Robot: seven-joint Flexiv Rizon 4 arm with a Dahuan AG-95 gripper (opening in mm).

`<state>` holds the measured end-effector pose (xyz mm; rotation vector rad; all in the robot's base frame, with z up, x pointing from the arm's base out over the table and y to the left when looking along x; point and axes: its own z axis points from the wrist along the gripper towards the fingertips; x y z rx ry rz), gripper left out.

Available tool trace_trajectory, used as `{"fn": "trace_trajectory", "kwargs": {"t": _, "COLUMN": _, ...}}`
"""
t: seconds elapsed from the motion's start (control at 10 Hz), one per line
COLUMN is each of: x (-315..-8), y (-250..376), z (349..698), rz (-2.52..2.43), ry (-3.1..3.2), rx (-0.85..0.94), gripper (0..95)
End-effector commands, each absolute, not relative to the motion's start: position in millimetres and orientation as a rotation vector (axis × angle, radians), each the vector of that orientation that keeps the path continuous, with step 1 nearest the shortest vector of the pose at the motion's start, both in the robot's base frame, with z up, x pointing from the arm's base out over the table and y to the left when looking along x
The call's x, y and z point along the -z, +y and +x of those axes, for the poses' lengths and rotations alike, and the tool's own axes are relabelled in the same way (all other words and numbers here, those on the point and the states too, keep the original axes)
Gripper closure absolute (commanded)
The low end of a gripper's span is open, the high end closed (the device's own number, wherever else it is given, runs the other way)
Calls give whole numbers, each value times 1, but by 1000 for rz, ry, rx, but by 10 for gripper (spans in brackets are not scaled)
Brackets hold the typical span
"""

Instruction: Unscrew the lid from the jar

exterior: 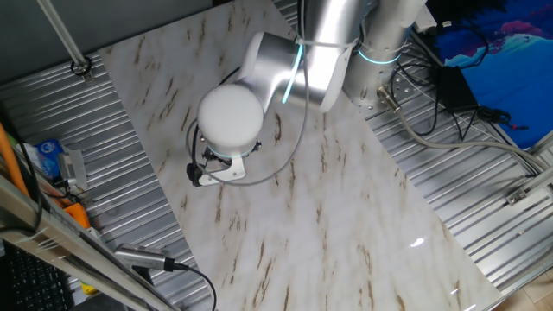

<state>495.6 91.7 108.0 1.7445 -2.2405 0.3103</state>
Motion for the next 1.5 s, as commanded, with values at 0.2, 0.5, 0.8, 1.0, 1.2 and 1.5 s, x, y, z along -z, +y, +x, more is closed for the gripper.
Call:
{"fn": "trace_trajectory", "kwargs": {"t": 0.2, "x": -124, "y": 94, "z": 492, "rz": 1757, "ry": -2277, "rx": -259, "gripper": 190}}
{"fn": "trace_trajectory", "kwargs": {"t": 0.5, "x": -146, "y": 85, "z": 495, "rz": 1810, "ry": -2305, "rx": -159, "gripper": 190}}
{"fn": "trace_trajectory", "kwargs": {"t": 0.8, "x": -159, "y": 78, "z": 498, "rz": 1867, "ry": -2276, "rx": -131, "gripper": 570}}
{"fn": "trace_trajectory", "kwargs": {"t": 1.0, "x": -167, "y": 74, "z": 501, "rz": 1965, "ry": -2223, "rx": -107, "gripper": 570}}
{"fn": "trace_trajectory", "kwargs": {"t": 1.2, "x": -173, "y": 70, "z": 503, "rz": 1986, "ry": -2210, "rx": -111, "gripper": 760}}
{"fn": "trace_trajectory", "kwargs": {"t": 1.5, "x": -170, "y": 68, "z": 505, "rz": 1953, "ry": -2243, "rx": -122, "gripper": 950}}
